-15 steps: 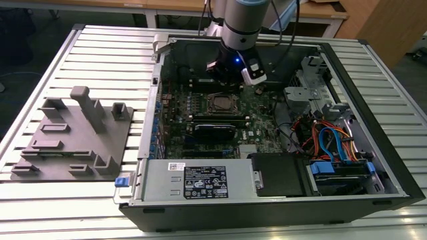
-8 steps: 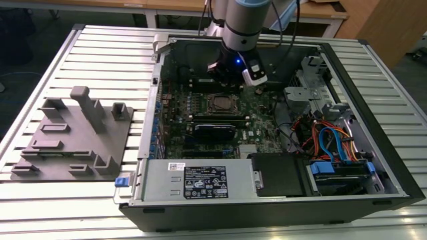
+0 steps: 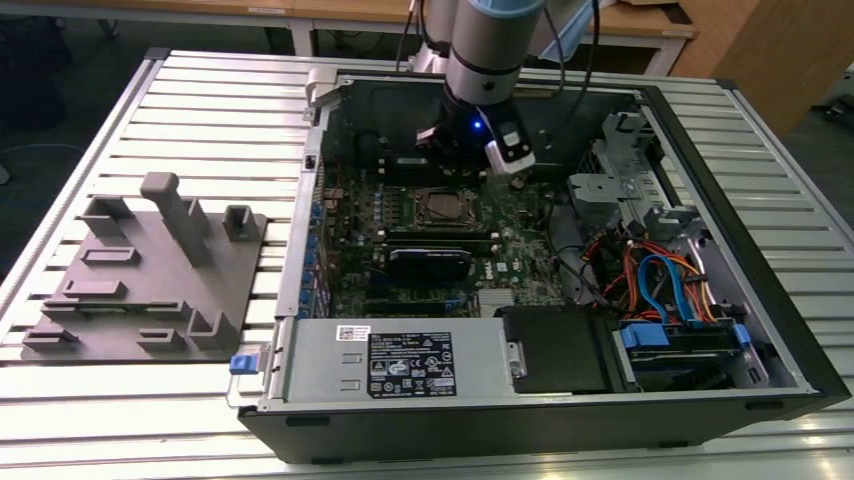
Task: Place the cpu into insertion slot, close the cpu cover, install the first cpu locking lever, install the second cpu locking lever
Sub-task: 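Install the first cpu locking lever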
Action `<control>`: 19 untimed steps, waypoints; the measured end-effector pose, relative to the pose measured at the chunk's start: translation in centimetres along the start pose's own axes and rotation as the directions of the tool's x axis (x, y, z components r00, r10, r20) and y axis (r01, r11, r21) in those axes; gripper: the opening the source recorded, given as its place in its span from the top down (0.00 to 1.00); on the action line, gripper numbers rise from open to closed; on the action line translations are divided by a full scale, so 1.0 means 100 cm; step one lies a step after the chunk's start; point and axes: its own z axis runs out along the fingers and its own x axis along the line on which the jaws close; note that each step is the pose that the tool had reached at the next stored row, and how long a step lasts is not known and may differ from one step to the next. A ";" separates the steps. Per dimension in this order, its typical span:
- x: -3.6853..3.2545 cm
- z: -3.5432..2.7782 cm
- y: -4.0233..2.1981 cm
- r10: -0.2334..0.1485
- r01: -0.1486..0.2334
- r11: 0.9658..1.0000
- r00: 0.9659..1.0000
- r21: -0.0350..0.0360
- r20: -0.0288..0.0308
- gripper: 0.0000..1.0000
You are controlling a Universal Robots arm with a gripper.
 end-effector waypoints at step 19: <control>-0.0005 0.0004 0.0000 0.000 0.000 1.000 1.000 0.000 0.000 0.89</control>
